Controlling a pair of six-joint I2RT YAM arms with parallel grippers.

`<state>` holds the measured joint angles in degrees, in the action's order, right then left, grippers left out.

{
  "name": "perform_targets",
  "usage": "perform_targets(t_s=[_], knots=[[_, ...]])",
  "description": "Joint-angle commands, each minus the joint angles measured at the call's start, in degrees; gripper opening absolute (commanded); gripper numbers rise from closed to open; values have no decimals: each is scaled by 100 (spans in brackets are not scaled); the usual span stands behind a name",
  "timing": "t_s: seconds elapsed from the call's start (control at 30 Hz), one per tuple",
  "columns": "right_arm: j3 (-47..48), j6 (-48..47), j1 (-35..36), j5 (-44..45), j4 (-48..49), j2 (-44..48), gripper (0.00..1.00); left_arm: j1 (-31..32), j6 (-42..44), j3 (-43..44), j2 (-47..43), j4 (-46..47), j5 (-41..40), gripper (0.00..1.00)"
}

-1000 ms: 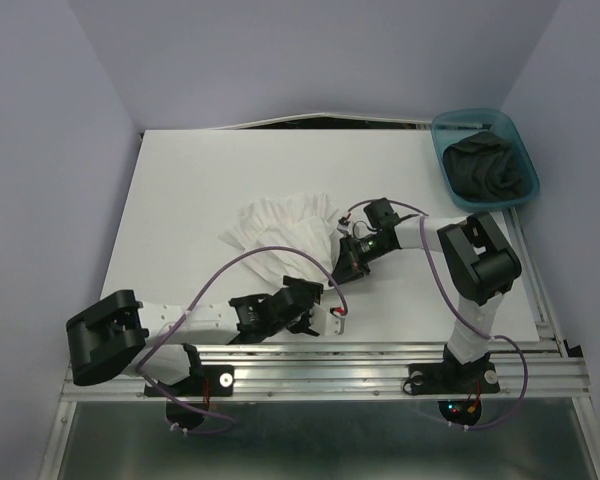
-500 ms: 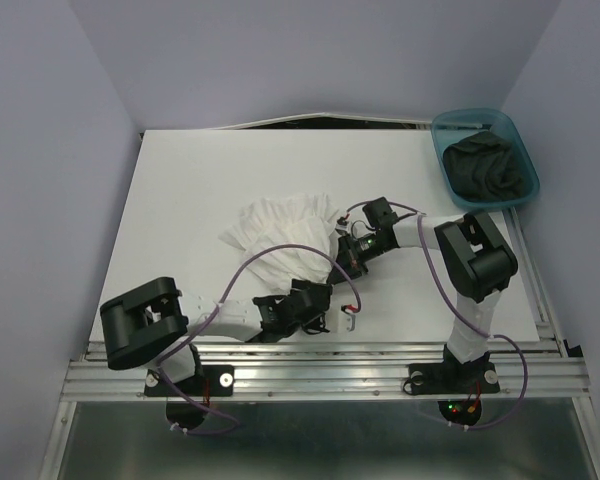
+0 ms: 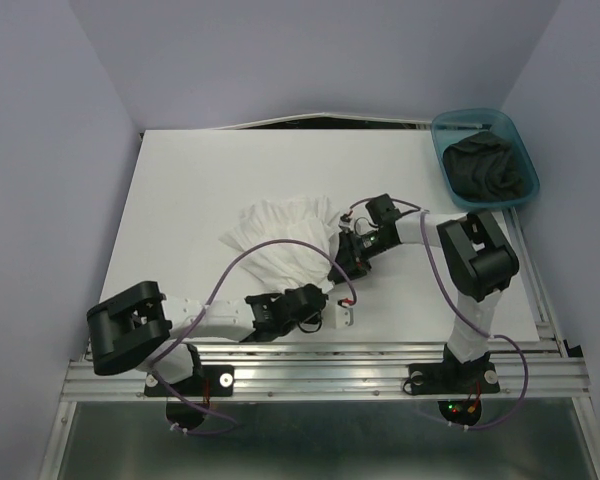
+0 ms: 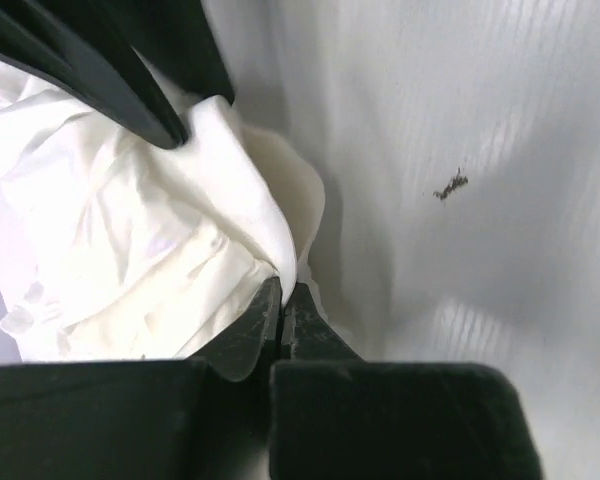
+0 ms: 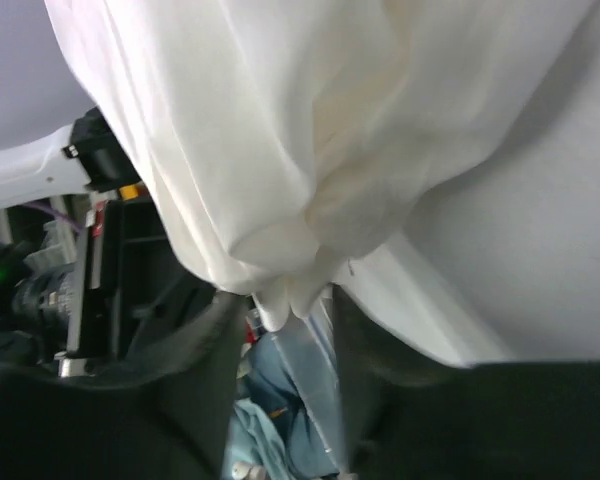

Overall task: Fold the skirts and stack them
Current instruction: Fold the skirt

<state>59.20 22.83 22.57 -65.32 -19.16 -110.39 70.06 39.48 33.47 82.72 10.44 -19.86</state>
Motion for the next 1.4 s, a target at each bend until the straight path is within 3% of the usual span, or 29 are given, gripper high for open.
perform_targets(t_s=[0.0, 0.03, 0.07, 0.2, 0.33, 0.6, 0.8, 0.9, 1.1, 1.37], knots=[[995, -1146, -191, 1001, -875, 325, 53, 25, -90, 106, -756, -946, 649, 0], [1171, -1558, -191, 1282, -1332, 360, 64, 16, -116, 229, -914, -1060, 859, 0], [1347, -1736, -191, 1850, -1519, 430, 67, 8, -151, 317, -959, -1522, 1017, 0], [1980, -2212, -306, 2506, -1898, 562, 71, -28, -126, 782, -1161, -2404, 1826, 0], [2894, -2485, -306, 2393, -2294, 352, 72, -168, -2, 1449, -1363, -2985, 2503, 0], [4230, -1694, -183, 1971, -1504, -570, 71, -274, 33, 1917, -1434, -3698, 3286, 0], [5127, -1790, 151, 2129, -1441, -1625, 79, -397, -99, 2181, -1425, -3997, 3761, 0], [5181, -2141, 423, 2120, -1722, -1925, 75, -563, -108, 2330, -1320, -4111, 3787, 0], [3890, -2564, 951, 1918, -1714, -1601, 53, -1318, -143, 2882, -925, -4208, 4112, 0], [3089, -2441, 1118, 1347, -1556, -1293, 40, -2242, 50, 3437, -178, -4041, 4288, 0]])
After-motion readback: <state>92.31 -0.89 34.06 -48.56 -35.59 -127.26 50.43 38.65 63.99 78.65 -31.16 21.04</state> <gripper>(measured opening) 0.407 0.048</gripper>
